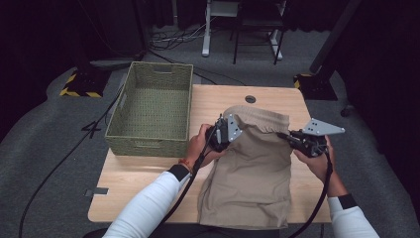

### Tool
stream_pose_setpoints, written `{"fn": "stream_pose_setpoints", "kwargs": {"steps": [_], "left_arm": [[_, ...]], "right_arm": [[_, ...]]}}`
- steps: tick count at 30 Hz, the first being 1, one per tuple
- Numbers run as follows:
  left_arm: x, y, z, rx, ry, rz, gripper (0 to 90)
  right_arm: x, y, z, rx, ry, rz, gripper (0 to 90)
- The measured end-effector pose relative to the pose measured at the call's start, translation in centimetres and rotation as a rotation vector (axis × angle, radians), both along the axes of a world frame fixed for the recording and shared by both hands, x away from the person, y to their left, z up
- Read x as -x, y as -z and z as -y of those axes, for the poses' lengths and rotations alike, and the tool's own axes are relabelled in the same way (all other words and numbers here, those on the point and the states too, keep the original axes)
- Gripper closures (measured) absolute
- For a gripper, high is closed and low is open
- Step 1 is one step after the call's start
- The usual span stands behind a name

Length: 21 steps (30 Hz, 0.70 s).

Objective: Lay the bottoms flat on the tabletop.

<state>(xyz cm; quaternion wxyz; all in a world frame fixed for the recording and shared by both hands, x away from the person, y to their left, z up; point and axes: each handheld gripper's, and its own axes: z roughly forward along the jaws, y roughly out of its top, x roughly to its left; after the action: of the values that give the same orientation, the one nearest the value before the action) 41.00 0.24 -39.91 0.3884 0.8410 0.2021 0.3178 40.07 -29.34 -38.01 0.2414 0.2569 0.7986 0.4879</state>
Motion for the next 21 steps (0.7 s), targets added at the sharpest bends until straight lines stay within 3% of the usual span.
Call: {"fn": "stream_pose_setpoints", "kwargs": {"steps": [2,5,7,11,13,14,16,21], "left_arm": [[1.1,0.5,-0.3,-0.034,0.020,0.028,85.3],[2.6,1.5,-1.4,-0.037,0.069,0.037,83.9],[3.6,2.3,-2.1,-0.029,0.097,0.005,83.6],[5.6,4.4,-2.9,-0.078,0.170,-0.033,81.8],[6.4,5.5,-3.2,-0.097,0.223,-0.077,79.5],[6.8,6.0,-3.2,-0.111,0.237,-0.096,79.4],[7.4,6.8,-3.4,-0.121,0.273,-0.144,78.1],[8.1,7.6,-3.7,-0.133,0.310,-0.207,74.8]], "right_arm": [[1.1,0.4,-0.3,0.005,-0.042,-0.002,86.0],[2.6,1.4,-0.4,0.022,-0.107,-0.003,85.8],[3.6,2.4,-0.3,0.035,-0.156,-0.022,85.5],[5.0,4.7,-0.2,0.108,-0.244,-0.085,84.1],[5.7,5.7,-0.2,0.151,-0.286,-0.122,83.3],[6.1,6.1,-0.2,0.183,-0.289,-0.132,83.0],[6.7,6.9,0.0,0.197,-0.292,-0.161,82.0],[8.0,8.6,0.2,0.270,-0.271,-0.238,77.9]]}}
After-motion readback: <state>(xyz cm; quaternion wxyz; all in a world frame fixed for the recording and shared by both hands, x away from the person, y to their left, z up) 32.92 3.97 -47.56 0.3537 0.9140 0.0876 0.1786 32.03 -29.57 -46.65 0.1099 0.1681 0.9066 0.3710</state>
